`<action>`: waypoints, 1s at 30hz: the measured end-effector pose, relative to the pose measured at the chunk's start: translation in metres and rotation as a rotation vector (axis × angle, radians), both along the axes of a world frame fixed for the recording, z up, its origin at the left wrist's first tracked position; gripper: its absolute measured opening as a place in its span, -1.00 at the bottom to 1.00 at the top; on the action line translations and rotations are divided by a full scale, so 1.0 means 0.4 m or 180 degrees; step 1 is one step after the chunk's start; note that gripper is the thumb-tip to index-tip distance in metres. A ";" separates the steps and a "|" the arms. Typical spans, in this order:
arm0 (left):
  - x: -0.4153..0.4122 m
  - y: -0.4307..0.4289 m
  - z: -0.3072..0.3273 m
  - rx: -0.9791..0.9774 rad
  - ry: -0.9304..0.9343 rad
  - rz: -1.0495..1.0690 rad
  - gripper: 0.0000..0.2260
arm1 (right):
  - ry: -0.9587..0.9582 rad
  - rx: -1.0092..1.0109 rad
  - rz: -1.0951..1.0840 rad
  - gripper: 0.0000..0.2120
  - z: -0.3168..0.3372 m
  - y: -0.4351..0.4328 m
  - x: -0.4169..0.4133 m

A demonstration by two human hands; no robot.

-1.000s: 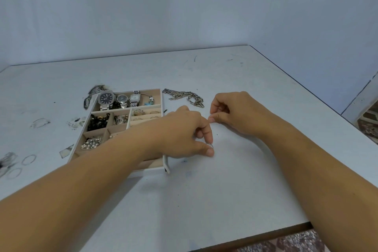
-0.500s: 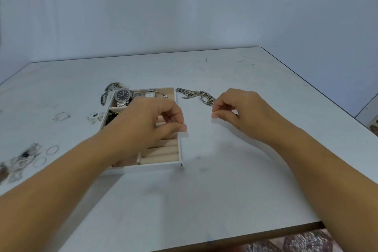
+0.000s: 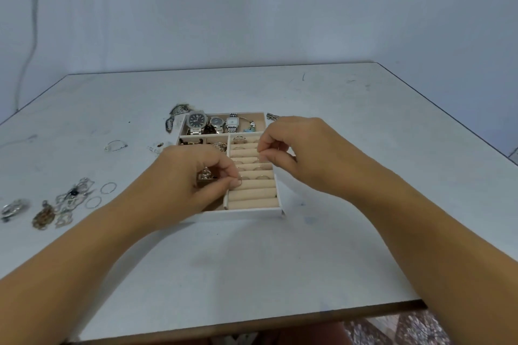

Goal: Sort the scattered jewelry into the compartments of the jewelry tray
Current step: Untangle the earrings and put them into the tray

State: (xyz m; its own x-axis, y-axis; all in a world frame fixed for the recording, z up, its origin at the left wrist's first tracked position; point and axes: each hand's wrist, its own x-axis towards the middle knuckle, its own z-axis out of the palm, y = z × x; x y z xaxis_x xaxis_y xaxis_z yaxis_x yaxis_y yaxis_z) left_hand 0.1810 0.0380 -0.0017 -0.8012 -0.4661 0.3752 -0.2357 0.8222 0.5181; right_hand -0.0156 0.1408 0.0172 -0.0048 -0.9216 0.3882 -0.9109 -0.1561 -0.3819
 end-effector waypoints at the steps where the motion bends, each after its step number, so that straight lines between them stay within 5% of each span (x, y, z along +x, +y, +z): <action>1: -0.001 -0.001 -0.002 -0.0031 -0.0017 -0.0025 -0.91 | -0.0044 -0.0042 -0.0007 -0.97 -0.013 -0.002 0.001; 24: -0.034 -0.032 -0.017 -0.0106 -0.0495 -0.0263 -0.97 | -0.0291 -0.0260 -0.0049 -0.98 -0.056 0.018 -0.012; 30: 0.009 -0.025 -0.014 -0.0101 -0.0295 -0.0263 -0.68 | -0.0294 -0.0225 -0.0076 -0.98 -0.053 0.023 -0.013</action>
